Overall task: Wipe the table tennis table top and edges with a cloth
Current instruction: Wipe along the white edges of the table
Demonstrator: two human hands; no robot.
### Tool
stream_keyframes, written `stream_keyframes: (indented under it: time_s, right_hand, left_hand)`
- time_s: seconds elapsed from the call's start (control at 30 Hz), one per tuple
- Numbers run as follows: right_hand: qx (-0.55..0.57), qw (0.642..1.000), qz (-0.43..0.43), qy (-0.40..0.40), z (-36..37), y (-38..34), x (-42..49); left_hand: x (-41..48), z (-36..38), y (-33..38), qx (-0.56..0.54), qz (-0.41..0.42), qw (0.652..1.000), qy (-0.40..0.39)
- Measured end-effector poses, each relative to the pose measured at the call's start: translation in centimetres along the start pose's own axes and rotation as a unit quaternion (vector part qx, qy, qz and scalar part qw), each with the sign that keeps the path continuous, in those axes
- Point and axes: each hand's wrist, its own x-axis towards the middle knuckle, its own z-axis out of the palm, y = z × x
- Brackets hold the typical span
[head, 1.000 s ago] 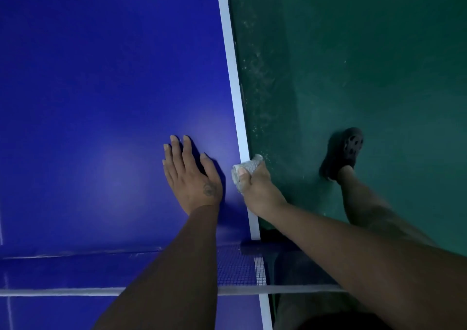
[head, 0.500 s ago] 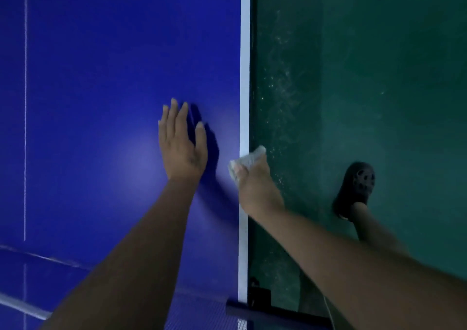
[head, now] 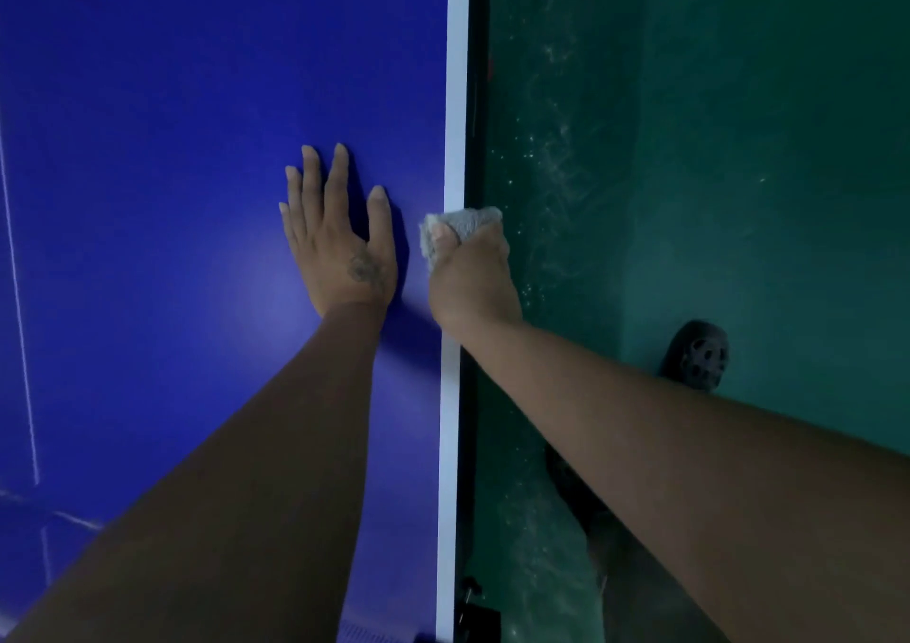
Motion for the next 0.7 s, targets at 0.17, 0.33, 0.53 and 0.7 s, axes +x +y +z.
stream_keyframes:
  time_s: [0.17,0.33,0.53,0.7]
  right_hand:
    - [0.020,1.000,0.008,-0.001,0.0,0.5,-1.9]
    - [0.033,0.998,0.027,-0.038,0.0,4.0,-6.2]
    - [0.022,0.999,0.012,-0.029,-0.1,-0.2,-1.8]
    - [0.052,0.998,-0.014,0.023,-0.8,-8.1,6.3]
  left_hand:
    - [0.2,0.1,-0.2,-0.010,0.003,1.000,0.014]
    - [0.2,0.5,-0.5,-0.007,0.004,1.000,0.016]
    - [0.3,0.4,-0.6,-0.005,0.006,1.000,0.020]
    - [0.3,0.4,-0.5,-0.010,0.012,1.000,0.027]
